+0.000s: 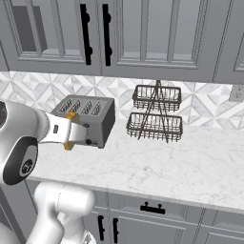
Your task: Start the toaster. Once the lever pops up, take the bread to the plate on the dining counter.
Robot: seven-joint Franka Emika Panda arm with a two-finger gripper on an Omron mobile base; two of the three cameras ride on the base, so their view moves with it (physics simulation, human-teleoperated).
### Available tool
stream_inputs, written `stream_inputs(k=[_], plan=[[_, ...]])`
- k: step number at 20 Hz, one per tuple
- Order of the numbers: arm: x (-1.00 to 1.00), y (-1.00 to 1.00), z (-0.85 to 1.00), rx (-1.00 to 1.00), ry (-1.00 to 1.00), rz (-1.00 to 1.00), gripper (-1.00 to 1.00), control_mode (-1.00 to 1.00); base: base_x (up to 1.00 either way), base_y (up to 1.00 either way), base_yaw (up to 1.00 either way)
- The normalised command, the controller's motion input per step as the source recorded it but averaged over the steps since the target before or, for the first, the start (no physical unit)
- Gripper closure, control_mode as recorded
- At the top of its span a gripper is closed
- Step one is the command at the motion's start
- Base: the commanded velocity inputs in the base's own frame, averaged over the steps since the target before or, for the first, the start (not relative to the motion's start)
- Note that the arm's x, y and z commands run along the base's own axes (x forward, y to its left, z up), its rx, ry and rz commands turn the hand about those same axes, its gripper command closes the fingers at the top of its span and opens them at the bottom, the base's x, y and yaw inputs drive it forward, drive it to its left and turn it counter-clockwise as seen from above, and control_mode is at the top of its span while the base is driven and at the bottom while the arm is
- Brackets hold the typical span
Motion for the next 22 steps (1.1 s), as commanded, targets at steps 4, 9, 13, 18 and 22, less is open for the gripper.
stream_inputs(k=[4,9,13,18,22], plan=[[0.0,0.0,0.0,0.0,0.0,0.0,1.0,1.0,0.0,0.0,0.0],[0.0,0.0,0.0,0.0,0.0,0.0,1.0,1.0,-0.37,-0.26,-0.09],[0.0,0.0,0.0,0.0,0.0,0.0,1.0,1.0,-0.35,-0.6,-0.49],[0.0,0.0,0.0,0.0,0.0,0.0,1.0,1.0,-0.16,-0.51,-0.72],[0.0,0.0,0.0,0.0,0.0,0.0,1.0,1.0,-0.12,-0.42,-0.81]])
